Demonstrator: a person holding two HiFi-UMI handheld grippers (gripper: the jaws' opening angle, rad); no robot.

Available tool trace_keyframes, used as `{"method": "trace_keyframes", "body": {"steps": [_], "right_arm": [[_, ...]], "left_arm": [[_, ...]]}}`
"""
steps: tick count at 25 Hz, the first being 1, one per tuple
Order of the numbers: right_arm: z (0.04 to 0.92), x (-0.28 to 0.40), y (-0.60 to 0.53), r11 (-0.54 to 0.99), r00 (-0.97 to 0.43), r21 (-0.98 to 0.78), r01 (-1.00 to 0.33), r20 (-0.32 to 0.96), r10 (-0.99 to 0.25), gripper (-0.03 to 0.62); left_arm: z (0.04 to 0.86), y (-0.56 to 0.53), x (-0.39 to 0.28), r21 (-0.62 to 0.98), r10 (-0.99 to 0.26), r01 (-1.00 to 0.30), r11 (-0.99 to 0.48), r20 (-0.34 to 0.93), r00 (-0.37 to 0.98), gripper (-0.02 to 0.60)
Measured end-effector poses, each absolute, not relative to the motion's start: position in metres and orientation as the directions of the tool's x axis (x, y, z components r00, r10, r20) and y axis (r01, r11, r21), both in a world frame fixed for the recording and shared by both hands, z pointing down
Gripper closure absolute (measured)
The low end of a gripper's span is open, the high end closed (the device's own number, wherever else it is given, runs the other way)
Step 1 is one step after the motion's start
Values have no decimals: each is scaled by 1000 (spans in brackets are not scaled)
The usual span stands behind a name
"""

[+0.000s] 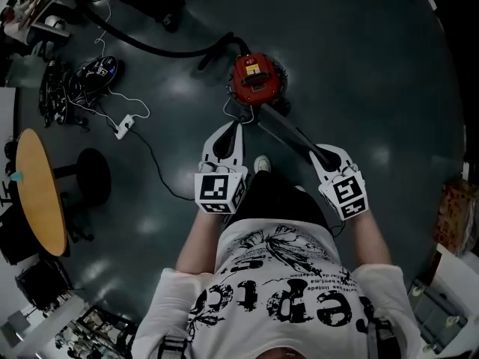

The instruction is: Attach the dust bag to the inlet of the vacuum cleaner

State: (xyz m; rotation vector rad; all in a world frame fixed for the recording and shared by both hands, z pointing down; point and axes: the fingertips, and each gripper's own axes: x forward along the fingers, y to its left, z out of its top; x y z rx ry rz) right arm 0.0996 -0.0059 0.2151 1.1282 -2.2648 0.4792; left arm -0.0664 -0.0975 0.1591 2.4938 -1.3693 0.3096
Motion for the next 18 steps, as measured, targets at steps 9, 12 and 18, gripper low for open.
{"method": "trace_keyframes", "body": {"steps": [9,12,18], "right_arm": [[312,99,-12,736,-614,-57,-674,597,-516,569],[368,107,-20,754,-622,-39,-655,595,-509,569],[484,110,-40,799,-655,31,-601,553,-514,569]], "left_arm": [[279,-90,-61,148,-827,-884,-444,313,467,577],[335,-93,-61,130,-844,-895,-426,300,446,577],[441,-119,-51,99,-840,-876,-473,249,482,577]]}}
